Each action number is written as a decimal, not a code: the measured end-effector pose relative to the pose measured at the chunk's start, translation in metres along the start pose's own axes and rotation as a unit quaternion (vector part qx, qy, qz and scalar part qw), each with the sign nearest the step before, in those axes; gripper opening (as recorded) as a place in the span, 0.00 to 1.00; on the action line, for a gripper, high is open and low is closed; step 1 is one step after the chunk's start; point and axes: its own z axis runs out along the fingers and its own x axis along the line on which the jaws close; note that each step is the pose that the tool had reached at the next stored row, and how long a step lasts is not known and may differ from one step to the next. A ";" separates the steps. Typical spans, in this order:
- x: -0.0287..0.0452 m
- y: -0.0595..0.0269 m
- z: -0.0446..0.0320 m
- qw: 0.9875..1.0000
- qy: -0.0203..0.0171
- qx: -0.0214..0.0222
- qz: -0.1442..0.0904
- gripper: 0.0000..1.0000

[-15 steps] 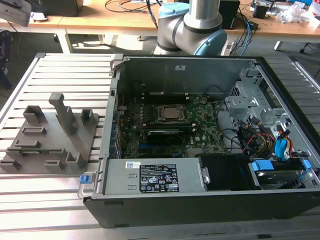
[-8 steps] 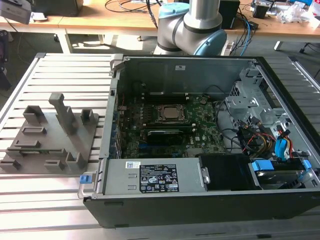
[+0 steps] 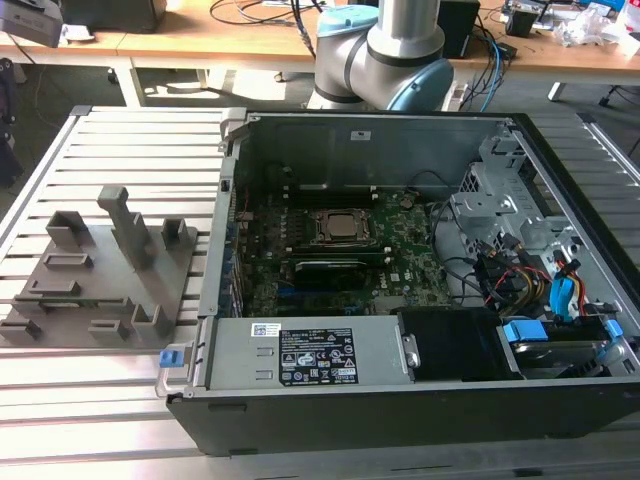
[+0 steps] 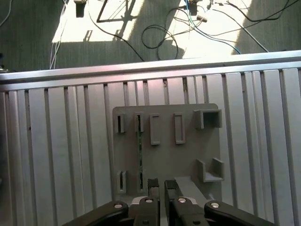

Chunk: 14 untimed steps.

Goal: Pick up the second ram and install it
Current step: 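Pick up the second ram and move it above second insertion slot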

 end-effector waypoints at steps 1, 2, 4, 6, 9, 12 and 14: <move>0.0000 0.0000 0.0000 1.000 0.000 0.000 0.000 0.29; 0.0000 0.0000 0.0000 1.000 0.000 0.000 0.000 0.36; 0.0000 0.0000 0.0002 1.000 0.000 0.000 0.000 0.36; 0.0000 -0.0001 0.0022 1.000 0.000 0.000 -0.001 0.36; 0.0000 -0.0003 0.0085 1.000 0.000 0.000 -0.001 0.36; 0.0000 -0.0007 0.0175 1.000 0.000 0.000 -0.001 0.36; 0.0000 -0.0009 0.0212 1.000 0.000 0.000 -0.001 0.36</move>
